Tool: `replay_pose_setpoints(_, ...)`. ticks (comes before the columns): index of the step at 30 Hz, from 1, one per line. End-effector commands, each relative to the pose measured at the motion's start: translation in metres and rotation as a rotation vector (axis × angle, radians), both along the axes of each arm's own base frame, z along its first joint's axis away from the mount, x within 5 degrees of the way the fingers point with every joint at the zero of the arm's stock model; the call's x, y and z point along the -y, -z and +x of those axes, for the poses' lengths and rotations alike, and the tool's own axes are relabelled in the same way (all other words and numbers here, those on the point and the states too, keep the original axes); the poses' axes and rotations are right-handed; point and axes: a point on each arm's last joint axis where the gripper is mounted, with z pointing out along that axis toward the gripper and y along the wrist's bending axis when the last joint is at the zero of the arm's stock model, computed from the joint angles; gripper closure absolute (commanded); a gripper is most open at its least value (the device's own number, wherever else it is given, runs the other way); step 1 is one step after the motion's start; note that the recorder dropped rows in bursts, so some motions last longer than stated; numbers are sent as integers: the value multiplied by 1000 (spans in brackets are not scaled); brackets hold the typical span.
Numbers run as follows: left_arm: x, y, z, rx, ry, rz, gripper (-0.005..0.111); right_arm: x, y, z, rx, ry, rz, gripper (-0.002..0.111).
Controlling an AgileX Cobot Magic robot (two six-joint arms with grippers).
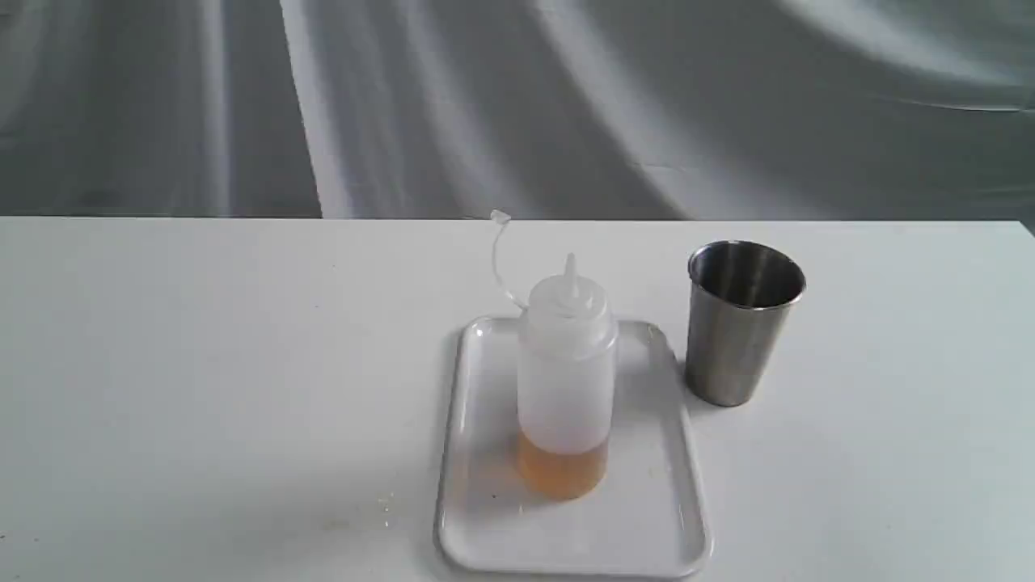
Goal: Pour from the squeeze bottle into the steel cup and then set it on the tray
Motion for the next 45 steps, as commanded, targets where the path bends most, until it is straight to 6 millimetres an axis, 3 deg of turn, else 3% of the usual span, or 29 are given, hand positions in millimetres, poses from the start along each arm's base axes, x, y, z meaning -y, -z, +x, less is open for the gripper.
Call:
replay_pose_setpoints(1,0,1,0,5,-2,-5,107,0,1,-5,31,9,4,108)
replay_pose_setpoints(20,0,1,0,5,-2,-6,107,4,23,-10,-194,66,59,108)
replay_pose_setpoints(45,0,1,0,5,-2,-5,107,4,23,-10,-196,67,60,108)
